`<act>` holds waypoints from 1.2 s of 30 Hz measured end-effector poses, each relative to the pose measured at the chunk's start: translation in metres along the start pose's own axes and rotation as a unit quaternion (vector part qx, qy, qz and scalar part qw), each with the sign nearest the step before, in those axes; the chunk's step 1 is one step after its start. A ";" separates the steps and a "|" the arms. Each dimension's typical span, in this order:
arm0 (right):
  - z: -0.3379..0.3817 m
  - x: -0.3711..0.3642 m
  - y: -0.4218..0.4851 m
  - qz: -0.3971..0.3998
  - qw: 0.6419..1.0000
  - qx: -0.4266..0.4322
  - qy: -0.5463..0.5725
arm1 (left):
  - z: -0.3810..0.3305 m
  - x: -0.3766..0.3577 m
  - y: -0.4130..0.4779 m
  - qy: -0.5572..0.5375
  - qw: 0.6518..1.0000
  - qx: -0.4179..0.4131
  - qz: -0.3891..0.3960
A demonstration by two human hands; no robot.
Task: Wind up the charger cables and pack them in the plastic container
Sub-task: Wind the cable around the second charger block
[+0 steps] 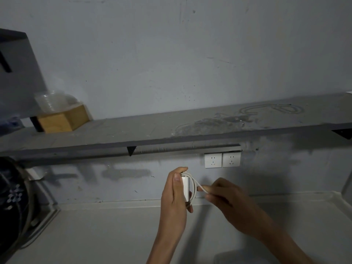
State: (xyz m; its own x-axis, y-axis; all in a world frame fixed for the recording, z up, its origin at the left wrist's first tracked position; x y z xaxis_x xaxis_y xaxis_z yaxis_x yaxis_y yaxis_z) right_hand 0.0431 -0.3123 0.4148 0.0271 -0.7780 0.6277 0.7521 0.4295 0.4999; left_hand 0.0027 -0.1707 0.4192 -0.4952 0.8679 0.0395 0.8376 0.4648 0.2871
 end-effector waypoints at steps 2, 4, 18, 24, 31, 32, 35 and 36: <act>-0.007 -0.002 -0.001 0.019 1.000 -0.023 0.005 | 0.004 0.001 -0.001 0.005 1.000 0.005 0.008; -0.017 0.000 0.003 0.006 0.995 -0.083 0.058 | 0.008 0.002 -0.003 0.006 1.000 0.012 0.015; -0.022 -0.052 0.006 -0.059 0.772 -0.356 0.523 | 0.021 0.011 0.001 0.004 0.999 0.023 0.025; -0.016 -0.074 -0.002 -0.036 0.789 -0.368 0.490 | 0.027 0.018 0.002 0.041 0.998 0.031 0.027; -0.006 -0.076 -0.014 -0.022 0.836 -0.374 0.400 | 0.040 0.026 0.002 0.056 0.998 0.037 0.021; -0.004 -0.075 -0.015 -0.020 0.847 -0.370 0.382 | 0.041 0.027 0.001 0.057 0.997 0.041 0.022; 0.002 -0.070 -0.019 -0.053 0.863 -0.358 0.351 | 0.045 0.029 -0.001 0.060 0.998 0.030 0.011; 0.005 -0.070 -0.020 -0.064 0.865 -0.355 0.349 | 0.045 0.031 -0.001 0.061 0.998 0.017 0.001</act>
State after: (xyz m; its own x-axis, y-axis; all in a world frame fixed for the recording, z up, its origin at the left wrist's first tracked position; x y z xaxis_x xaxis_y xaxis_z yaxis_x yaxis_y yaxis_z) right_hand 0.0233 -0.2636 0.3637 0.1178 -0.9921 -0.0423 0.9864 0.1218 -0.1102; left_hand -0.0033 -0.1365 0.3773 -0.5156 0.8423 0.1570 0.8453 0.4701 0.2540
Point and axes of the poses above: each hand's wrist, its own y-axis towards the middle knuckle, its own x-axis out of the back of the hand, z = x × y, the point moved 7 cm from there along y, towards the middle knuckle, and after that the axes turned 9 degrees about -z, right-handed, at the moved point
